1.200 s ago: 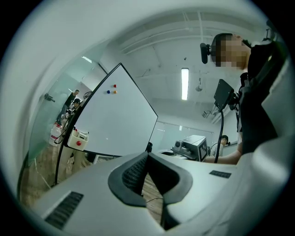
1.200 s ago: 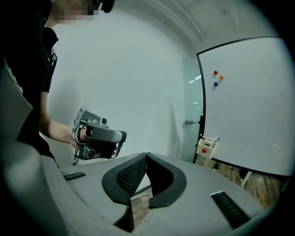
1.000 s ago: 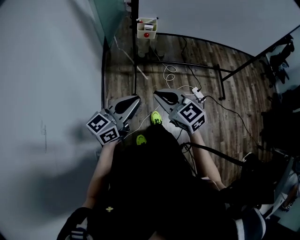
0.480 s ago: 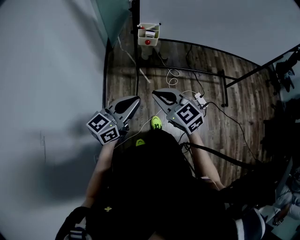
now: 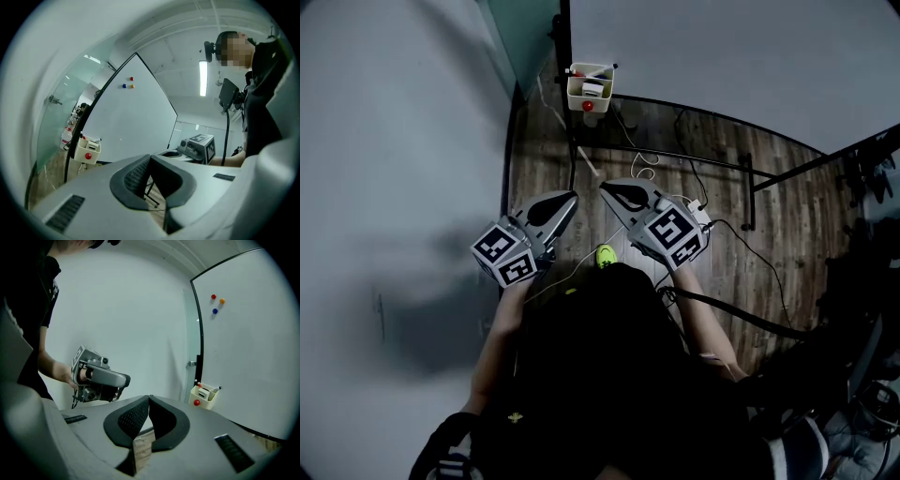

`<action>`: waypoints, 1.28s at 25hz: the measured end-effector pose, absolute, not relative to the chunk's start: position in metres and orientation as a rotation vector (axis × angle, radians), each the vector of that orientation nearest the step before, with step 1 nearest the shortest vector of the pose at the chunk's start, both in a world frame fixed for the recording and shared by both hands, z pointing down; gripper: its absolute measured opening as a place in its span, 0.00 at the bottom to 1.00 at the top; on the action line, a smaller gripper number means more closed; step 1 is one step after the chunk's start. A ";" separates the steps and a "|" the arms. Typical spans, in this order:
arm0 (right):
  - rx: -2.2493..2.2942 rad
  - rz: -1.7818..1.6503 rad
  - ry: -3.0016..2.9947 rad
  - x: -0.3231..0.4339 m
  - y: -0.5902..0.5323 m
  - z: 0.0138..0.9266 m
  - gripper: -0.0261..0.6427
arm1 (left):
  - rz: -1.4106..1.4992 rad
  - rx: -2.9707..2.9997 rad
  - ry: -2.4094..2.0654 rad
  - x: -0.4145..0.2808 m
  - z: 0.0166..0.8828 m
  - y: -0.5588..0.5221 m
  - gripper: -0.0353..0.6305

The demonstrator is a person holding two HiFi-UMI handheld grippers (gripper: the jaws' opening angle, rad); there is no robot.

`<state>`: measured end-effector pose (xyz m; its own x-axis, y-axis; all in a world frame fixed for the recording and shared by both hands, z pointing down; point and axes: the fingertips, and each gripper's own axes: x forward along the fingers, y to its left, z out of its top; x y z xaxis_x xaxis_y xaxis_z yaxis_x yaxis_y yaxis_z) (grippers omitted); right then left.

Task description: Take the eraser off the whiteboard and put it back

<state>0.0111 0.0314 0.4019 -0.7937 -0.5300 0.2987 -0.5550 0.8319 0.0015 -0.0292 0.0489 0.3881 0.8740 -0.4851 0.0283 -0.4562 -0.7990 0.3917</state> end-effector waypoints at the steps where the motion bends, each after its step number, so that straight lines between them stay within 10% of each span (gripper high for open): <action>1: 0.822 0.127 -2.726 0.014 0.026 0.402 0.07 | -0.100 2.654 -0.704 -0.026 0.388 0.043 0.08; 32: 0.693 0.103 -2.764 0.058 -0.097 0.416 0.08 | -0.117 2.538 -0.883 0.023 0.403 -0.058 0.08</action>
<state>0.0575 -0.0974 0.4161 -0.8426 -0.4511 0.2942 -0.4719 0.8817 0.0006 0.0226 -0.0585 0.4026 0.7918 -0.6073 0.0650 -0.5691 -0.6951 0.4393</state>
